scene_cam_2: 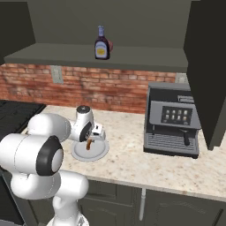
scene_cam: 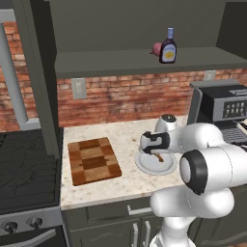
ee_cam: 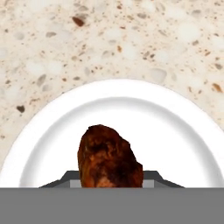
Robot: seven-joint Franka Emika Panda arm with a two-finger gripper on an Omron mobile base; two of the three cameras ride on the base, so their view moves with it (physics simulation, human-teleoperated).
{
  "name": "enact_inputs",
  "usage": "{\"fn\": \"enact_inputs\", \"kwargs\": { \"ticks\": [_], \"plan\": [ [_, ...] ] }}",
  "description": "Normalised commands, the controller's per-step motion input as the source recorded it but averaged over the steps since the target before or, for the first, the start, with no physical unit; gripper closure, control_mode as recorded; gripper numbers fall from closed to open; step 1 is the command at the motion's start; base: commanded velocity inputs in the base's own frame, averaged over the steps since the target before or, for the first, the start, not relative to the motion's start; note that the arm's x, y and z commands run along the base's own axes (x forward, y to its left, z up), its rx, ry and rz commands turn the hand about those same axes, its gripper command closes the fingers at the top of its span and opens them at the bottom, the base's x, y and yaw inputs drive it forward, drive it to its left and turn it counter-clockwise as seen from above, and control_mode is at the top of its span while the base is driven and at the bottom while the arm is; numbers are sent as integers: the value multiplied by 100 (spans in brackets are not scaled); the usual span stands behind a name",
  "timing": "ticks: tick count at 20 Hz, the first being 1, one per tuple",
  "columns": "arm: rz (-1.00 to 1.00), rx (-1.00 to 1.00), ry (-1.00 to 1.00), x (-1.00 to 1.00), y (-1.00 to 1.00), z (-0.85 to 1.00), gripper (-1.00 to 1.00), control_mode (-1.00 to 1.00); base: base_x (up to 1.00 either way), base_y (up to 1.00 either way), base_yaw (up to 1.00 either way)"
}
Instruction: Pick the chicken drumstick from the plate and place it on the cutting board. Then pick the condiment bottle from the cabinet and place it next to the cutting board.
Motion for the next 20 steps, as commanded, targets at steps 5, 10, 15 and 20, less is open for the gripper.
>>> {"fn": "enact_inputs", "kwargs": {
  "ticks": [5,10,15,20],
  "plan": [
    [2,0,0,-5,2,12,100,-100,0,0,0],
    [2,0,0,-7,11,7,100,-100,0,0,0],
    [2,0,0,-7,25,1,100,-100,0,0,0],
    [1,0,0,-8,31,5,100,-100,0,0,0]
  ]
}}
